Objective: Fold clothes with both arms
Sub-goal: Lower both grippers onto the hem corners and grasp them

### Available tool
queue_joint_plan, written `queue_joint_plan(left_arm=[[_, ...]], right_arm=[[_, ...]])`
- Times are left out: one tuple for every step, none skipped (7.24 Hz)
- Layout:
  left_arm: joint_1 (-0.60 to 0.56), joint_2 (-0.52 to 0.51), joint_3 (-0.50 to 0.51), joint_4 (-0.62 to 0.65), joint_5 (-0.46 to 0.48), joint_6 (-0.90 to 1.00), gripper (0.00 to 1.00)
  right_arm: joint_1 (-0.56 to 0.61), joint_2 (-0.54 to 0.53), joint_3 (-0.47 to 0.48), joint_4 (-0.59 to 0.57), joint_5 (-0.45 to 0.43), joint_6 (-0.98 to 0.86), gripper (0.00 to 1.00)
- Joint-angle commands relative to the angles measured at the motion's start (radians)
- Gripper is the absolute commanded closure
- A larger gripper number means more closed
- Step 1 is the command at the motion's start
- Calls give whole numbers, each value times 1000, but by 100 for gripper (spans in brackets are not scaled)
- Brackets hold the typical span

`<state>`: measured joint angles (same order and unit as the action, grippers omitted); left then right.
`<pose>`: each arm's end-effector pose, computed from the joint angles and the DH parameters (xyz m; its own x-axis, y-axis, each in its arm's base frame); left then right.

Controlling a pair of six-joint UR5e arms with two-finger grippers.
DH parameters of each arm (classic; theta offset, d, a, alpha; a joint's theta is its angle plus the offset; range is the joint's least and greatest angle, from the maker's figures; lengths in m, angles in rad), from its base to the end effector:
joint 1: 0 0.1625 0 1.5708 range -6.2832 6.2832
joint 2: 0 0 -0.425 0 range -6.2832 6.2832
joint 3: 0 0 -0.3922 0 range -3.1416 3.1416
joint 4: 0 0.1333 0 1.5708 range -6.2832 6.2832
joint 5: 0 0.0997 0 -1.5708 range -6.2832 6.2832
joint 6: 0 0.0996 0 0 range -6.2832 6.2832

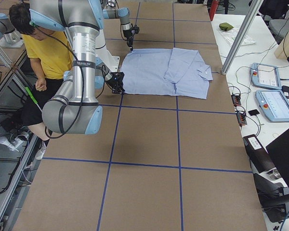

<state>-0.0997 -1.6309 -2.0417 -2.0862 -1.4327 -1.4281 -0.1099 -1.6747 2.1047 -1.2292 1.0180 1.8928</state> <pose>0.4819 -0.1960 0.3512 0.5240 0.0891 -0.8470 0.1441 0.9709 0.1913 -0.4607 -0.1359 0.4130 0.5902 0.2058 0.7806 -0.4821 0.8654 0.1364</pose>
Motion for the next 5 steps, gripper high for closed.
queue_joint_plan(left_arm=[[0,-1,0,0,0,0,100],[0,-1,0,0,0,0,100],[0,-1,2,0,-2,0,100],[0,-1,2,0,-2,0,100],[0,-1,2,0,0,0,100]], right_arm=[[16,35,-2,-42,1,-15,67],[19,67,-2,-76,2,-15,67],[19,85,-6,-99,2,-14,67],[21,84,-24,-101,4,-15,67],[29,82,-26,-102,7,-15,67]])
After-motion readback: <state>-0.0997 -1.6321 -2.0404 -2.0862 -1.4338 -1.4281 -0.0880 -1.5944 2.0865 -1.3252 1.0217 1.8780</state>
